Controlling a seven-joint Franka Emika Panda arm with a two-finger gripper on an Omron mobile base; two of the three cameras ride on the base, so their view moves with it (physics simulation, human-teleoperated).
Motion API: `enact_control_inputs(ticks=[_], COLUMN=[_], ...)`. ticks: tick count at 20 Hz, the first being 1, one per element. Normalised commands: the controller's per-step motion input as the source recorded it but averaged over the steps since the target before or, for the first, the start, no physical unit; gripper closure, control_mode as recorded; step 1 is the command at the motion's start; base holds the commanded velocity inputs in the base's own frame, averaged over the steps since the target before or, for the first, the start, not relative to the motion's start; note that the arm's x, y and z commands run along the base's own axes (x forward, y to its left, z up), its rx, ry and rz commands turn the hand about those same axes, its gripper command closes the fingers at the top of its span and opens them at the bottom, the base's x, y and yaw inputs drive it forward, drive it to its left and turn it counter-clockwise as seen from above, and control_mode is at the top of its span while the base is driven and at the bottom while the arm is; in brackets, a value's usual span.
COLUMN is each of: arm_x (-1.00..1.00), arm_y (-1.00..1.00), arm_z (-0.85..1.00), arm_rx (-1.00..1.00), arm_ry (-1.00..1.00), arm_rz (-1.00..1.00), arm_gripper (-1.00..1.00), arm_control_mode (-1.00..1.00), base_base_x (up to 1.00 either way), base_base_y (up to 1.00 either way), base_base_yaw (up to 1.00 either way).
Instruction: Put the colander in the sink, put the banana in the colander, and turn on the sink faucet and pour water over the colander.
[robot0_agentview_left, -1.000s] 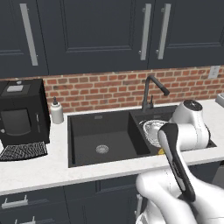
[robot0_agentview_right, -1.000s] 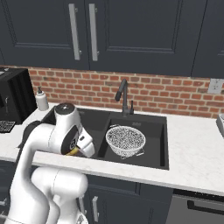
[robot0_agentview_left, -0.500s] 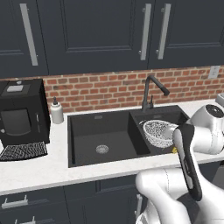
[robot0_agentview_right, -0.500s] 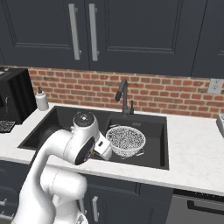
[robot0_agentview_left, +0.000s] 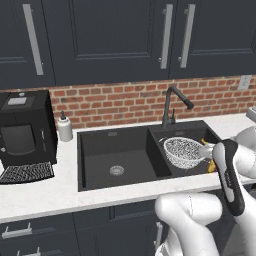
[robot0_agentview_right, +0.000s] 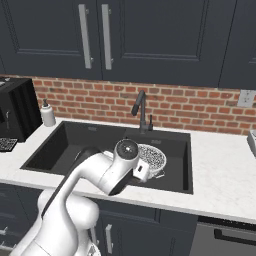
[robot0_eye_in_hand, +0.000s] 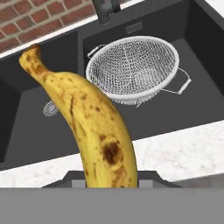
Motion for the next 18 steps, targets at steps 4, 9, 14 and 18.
enact_control_inputs(ticks=[4,9,14,18], arm_x=[0.69,0.65,0.54,0.31], arm_y=[-0.23,-0.05,0.0,-0.14], arm_z=[0.0,0.0,-0.1,-0.17], arm_rx=[0.02,0.0,0.0,0.0], arm_ry=[0.04,0.08,0.03,0.0], arm_rz=[0.0,-0.03,-0.12,-0.02], arm_gripper=[1.0,1.0,1.0,1.0], arm_control_mode=[-1.0,-1.0,-1.0,-1.0], base_base_x=[0.0,0.0,0.0,0.0], base_base_y=[0.0,0.0,0.0,0.0], base_base_yaw=[0.0,0.0,0.0,0.0])
